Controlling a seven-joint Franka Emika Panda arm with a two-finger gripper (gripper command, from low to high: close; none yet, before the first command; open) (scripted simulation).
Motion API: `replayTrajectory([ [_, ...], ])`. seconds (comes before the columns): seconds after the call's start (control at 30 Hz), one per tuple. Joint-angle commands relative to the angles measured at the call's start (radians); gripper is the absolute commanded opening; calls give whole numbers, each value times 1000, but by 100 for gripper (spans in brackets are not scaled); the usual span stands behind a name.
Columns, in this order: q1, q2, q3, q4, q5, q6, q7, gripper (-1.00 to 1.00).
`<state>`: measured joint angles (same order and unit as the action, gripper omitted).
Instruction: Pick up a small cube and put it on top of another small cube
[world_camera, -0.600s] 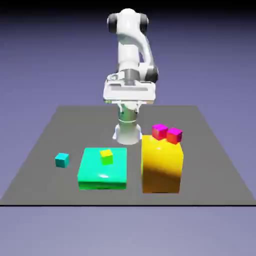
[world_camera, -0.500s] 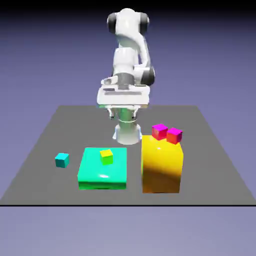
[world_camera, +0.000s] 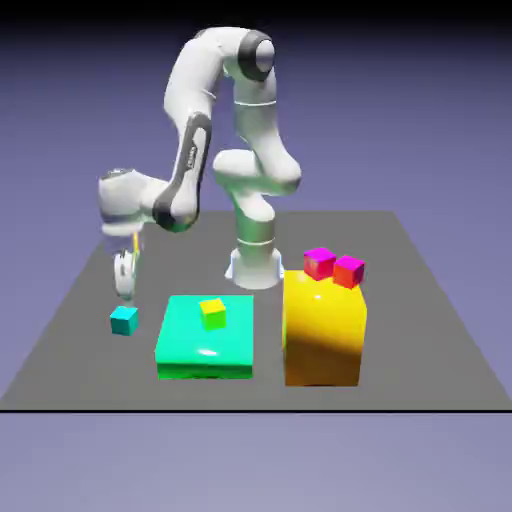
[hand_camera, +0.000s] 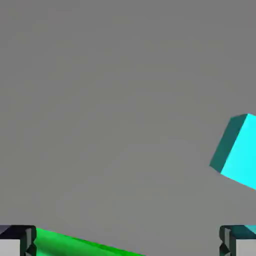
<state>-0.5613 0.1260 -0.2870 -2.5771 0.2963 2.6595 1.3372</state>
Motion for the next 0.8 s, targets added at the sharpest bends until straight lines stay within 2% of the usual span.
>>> replayTrajectory([
  [0.0,-29,36,-15,12,15,-20,31,0],
  [0.07,-45,57,-23,19,24,-31,49,0],
  [0.27,-146,261,126,55,198,130,-83,0],
  [0.3,-146,261,126,55,198,130,-83,-100],
  [0.53,-34,44,-12,20,22,-45,45,-100],
  [0.77,186,-210,213,48,-13,-323,-35,-100],
])
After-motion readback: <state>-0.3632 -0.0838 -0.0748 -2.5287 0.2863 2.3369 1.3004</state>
